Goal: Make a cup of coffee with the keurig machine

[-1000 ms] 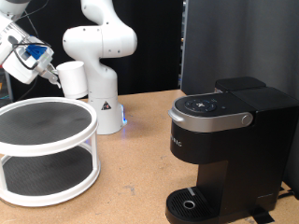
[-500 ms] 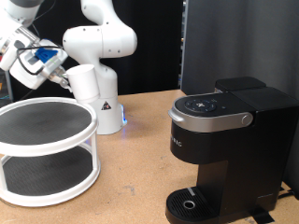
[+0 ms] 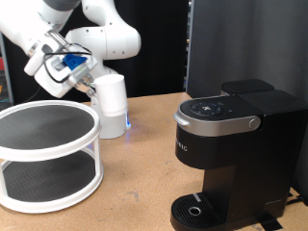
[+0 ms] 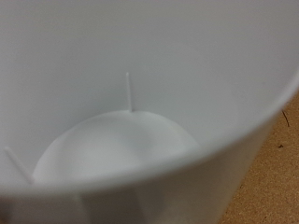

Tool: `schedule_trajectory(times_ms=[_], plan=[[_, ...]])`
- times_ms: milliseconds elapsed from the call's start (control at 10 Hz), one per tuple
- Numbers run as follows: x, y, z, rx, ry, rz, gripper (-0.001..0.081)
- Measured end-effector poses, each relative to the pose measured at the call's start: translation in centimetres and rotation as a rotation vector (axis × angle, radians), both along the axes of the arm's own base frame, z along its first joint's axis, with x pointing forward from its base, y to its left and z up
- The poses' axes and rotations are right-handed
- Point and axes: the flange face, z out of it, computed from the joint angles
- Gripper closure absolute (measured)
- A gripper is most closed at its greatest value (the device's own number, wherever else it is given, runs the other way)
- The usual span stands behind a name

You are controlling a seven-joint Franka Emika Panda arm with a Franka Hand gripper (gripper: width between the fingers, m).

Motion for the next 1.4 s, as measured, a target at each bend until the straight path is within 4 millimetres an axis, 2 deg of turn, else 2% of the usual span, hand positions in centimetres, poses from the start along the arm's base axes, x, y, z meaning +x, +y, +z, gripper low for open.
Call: schedule_trajectory(times_ms=[300, 500, 900, 1400], plan=[[2.7, 3.6, 0.3, 0.005, -0.016, -0.024, 0.0732], [3.8, 5.3, 0.2, 0.000, -0.004, -0.023, 0.0732], [4.1, 5.5, -0.3, -0.004, 0.017, -0.021, 0.0732], [4.6, 5.9, -2.1, -0.030, 0.033, -0.045, 0.0732]])
